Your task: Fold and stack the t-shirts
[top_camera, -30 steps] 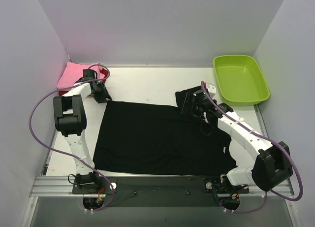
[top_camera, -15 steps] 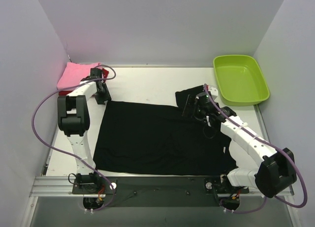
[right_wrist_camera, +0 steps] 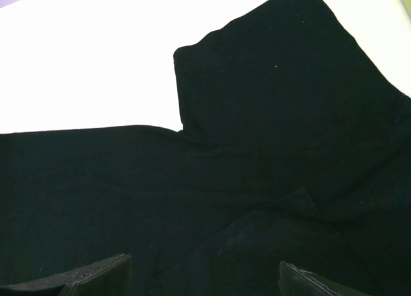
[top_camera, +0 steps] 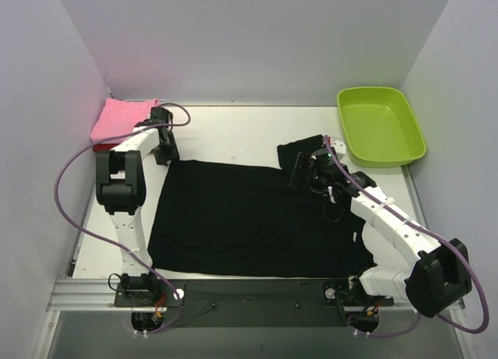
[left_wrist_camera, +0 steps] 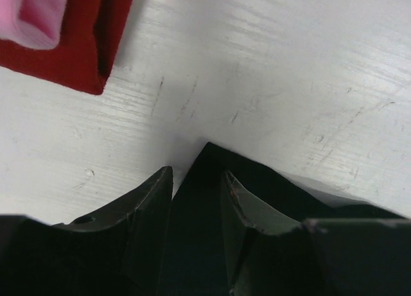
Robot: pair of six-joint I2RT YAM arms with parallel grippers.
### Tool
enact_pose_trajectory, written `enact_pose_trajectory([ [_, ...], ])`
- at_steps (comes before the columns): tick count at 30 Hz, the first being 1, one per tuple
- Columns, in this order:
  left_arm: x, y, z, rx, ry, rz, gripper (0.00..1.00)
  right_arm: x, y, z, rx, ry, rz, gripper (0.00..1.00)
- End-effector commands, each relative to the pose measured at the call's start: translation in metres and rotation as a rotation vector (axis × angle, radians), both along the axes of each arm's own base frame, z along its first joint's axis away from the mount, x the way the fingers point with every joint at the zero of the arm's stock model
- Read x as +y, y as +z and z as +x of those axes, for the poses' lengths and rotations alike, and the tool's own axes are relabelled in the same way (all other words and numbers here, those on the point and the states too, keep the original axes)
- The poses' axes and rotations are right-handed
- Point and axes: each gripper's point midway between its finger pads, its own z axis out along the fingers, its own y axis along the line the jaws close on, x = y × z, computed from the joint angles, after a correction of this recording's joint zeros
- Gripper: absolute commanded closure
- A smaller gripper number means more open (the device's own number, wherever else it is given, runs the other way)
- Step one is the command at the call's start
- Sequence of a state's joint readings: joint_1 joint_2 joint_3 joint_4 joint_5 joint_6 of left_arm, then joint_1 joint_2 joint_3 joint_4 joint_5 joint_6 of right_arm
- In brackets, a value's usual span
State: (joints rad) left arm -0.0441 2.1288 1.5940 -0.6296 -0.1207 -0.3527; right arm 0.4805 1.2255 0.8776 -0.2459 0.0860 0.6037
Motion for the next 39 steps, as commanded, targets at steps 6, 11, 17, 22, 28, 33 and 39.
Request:
enact_pose_trajectory([
  [6,-0.019,-0.038,-0.027,0.155,-0.072,0.019,0.66,-0.002,0.003,-0.006,-0.007,0.007,0.001,0.0],
  [11,-0.019,-0.042,-0.033,0.179,-0.075,0.037,0.93,-0.002,0.002,-0.007,-0.007,0.006,0.003,0.0],
  [17,-0.016,-0.037,-0.037,0.176,-0.068,0.047,1.0,-0.005,0.005,0.0,-0.014,-0.015,-0.01,0.0],
  [22,-0.018,-0.02,-0.039,0.123,-0.026,0.024,1.0,-0.019,0.005,0.04,0.033,-0.09,0.013,0.0],
  [28,-0.034,-0.019,-0.046,0.11,-0.028,-0.043,1.0,-0.035,0.009,0.119,0.037,-0.183,-0.052,0.0],
  [33,-0.043,-0.017,-0.045,0.102,-0.043,-0.067,1.0,-0.047,-0.004,0.181,0.082,-0.214,-0.122,0.0],
  [39,-0.04,-0.01,-0.046,0.094,-0.041,-0.062,1.0,-0.073,-0.04,0.22,0.179,-0.248,-0.122,0.0],
])
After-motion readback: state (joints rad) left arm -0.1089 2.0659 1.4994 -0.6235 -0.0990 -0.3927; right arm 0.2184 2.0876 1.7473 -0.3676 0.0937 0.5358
